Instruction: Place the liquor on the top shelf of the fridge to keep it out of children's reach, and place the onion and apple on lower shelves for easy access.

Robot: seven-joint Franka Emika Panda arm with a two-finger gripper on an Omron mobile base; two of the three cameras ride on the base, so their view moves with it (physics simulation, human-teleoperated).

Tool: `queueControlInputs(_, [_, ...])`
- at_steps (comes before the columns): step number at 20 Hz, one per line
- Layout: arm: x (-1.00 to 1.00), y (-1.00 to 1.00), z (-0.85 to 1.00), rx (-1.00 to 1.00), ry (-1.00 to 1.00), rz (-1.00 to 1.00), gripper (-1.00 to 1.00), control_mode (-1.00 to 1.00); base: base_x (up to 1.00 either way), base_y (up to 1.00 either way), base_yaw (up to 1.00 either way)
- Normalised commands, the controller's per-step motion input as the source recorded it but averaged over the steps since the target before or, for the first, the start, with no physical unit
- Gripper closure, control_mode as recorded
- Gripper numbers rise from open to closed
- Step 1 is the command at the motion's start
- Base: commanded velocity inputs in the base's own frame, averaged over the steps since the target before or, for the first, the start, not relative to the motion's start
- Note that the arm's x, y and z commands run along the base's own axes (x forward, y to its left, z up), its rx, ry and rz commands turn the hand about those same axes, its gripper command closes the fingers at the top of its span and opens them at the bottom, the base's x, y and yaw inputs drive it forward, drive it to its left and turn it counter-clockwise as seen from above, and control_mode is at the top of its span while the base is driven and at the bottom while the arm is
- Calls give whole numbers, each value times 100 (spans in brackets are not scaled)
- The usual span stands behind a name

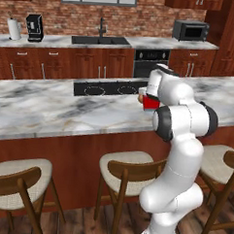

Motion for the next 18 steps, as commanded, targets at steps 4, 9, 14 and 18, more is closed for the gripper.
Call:
queueControlInputs(4, [1, 0, 8, 0, 6, 4, 100, -100, 0, 0, 0])
queueControlInputs(9, [-44, -18, 55, 0, 2, 10, 100, -100, 0, 0, 0])
queueControlInputs(14, [-94, -41, 76, 0, 0, 12, 100, -100, 0, 0, 0])
queueControlInputs(18, [-100, -49, 54, 0, 0, 8, 100, -100, 0, 0, 0])
